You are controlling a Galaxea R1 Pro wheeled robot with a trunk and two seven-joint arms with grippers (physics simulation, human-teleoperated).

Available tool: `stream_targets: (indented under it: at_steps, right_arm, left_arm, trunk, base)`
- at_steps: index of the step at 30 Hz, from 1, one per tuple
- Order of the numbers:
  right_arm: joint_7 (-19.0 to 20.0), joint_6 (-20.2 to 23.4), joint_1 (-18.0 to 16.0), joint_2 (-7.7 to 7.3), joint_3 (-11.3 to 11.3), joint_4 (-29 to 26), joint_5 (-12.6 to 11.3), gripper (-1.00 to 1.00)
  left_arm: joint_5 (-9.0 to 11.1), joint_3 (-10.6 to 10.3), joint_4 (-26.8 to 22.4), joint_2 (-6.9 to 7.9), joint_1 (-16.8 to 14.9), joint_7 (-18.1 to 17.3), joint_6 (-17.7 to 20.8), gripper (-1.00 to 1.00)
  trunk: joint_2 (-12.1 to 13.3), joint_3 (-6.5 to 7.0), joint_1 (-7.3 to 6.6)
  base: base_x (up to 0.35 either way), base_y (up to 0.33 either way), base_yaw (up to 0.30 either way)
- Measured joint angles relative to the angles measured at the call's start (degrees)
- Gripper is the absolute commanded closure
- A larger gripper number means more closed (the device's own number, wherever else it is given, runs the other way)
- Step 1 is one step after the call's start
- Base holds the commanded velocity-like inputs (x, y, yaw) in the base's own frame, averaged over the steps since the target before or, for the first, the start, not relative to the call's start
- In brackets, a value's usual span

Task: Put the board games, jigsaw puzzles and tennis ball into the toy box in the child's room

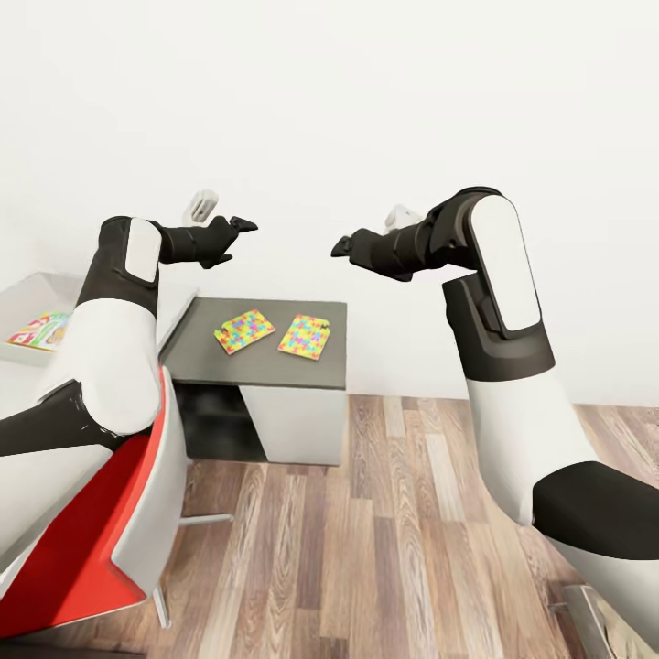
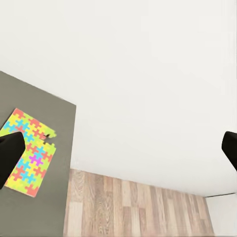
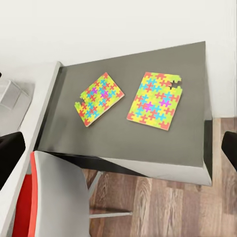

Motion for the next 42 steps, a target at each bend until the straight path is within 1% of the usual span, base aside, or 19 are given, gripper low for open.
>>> stream_targets:
  at_steps: [7, 15, 18, 22, 25, 28, 34, 37, 38, 42]
  right_arm:
    - [0.0, 0.1, 0.0, 0.11, 0.0, 0.1, -0.1, -1.00]
    - [0.0, 0.1, 0.0, -0.18, 0.0, 1.1, 0.0, -1.00]
    - [-0.1, 0.1, 0.3, -0.20, 0.1, 1.8, 0.0, -1.00]
    - [-0.1, 0.1, 1.6, -0.24, 0.3, 2.4, 0.1, -1.00]
    - [-0.1, 0.1, 3.6, -0.29, 0.3, 3.0, 0.1, -1.00]
    - [-0.1, 0.1, 4.8, -0.36, 0.3, 3.9, 0.2, -1.00]
    - [-0.2, 0.1, 7.4, -0.46, 0.4, 6.2, 0.5, -1.00]
    - [-0.2, 0.2, 11.2, -0.66, 0.6, 8.8, 0.7, -1.00]
    - [-0.2, 0.2, 12.9, -0.70, 0.6, 9.7, 0.8, -1.00]
    - [-0.2, 0.2, 16.5, -1.18, 0.6, 11.8, 0.9, -1.00]
  left_arm:
    - [0.0, 0.0, 0.0, 0.02, 0.1, 0.0, 0.0, -1.00]
    - [-0.1, 0.0, 0.0, 0.02, 0.4, -0.1, 0.1, -1.00]
    - [-0.1, 0.0, 0.1, 0.23, 0.7, -0.1, 0.1, -1.00]
    - [-0.2, -0.1, 0.2, 0.91, 1.5, -0.1, 0.1, -1.00]
    - [-0.3, -0.1, 0.2, 1.38, 3.2, -0.1, 0.1, -1.00]
    - [-0.3, -0.3, 0.3, 1.51, 4.5, 0.0, 0.1, -1.00]
    - [-0.4, -1.5, 0.3, 1.63, 7.1, 0.2, 0.2, -1.00]
    - [-1.0, -2.1, 0.4, 1.79, 8.8, 0.3, 0.2, -1.00]
    - [-1.5, -2.2, 0.4, 2.01, 9.6, 0.4, 0.1, -1.00]
    - [-2.6, -2.6, 0.4, 2.29, 11.2, 0.4, -0.1, -1.00]
  trunk:
    - [0.0, 0.60, 0.00]
    - [0.0, 1.30, 0.00]
    - [0.0, 1.56, 0.00]
    - [0.0, 1.91, 0.00]
    - [0.0, 2.17, 0.00]
    - [0.0, 2.44, 0.00]
    - [0.0, 2.97, 0.00]
    - [0.0, 3.24, 0.00]
    - [0.0, 3.32, 0.00]
    - [0.0, 3.68, 0.00]
  base:
    - [0.000, 0.000, -0.147]
    - [0.000, 0.000, -0.142]
    - [0.000, 0.000, -0.138]
    - [0.000, 0.000, -0.129]
    - [0.000, 0.000, -0.122]
    - [0.000, 0.000, -0.118]
    - [0.000, 0.000, -0.115]
    - [0.000, 0.000, -0.112]
    - [0.000, 0.000, -0.112]
    - [0.000, 0.000, -0.112]
